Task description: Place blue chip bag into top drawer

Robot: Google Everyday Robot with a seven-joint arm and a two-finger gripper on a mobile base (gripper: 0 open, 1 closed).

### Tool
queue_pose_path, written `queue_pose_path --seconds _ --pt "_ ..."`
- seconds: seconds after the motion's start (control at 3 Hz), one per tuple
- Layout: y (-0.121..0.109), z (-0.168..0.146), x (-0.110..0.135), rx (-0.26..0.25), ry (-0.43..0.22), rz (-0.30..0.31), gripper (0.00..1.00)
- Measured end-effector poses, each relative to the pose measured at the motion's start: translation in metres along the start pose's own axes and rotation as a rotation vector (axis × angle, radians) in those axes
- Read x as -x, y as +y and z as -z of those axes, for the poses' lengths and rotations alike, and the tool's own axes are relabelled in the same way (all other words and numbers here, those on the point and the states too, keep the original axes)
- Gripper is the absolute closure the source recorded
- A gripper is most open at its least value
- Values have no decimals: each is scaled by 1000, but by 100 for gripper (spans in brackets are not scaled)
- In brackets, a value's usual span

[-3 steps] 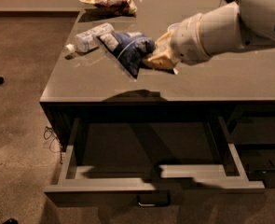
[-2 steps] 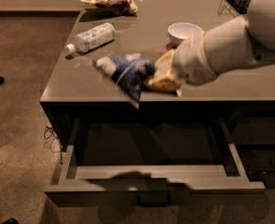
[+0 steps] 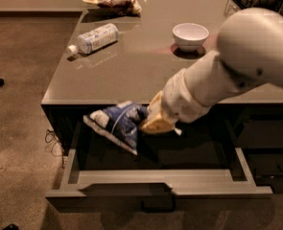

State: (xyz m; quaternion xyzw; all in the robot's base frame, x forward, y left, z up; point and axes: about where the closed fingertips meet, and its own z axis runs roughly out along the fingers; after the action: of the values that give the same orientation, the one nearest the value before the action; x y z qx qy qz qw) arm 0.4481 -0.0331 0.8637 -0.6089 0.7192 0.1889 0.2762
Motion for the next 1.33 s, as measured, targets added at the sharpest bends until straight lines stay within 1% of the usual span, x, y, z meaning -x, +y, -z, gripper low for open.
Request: queue_pose_path --seconds 0.33,0.67,1.0,1.33 --pt "5 -35 -26 13 74 -41 100" --pt "5 -35 -26 13 74 -41 100" --pt "-7 -65 -41 -3 102 -53 100" --pt "-23 -102 -61 -32 101 -86 100"
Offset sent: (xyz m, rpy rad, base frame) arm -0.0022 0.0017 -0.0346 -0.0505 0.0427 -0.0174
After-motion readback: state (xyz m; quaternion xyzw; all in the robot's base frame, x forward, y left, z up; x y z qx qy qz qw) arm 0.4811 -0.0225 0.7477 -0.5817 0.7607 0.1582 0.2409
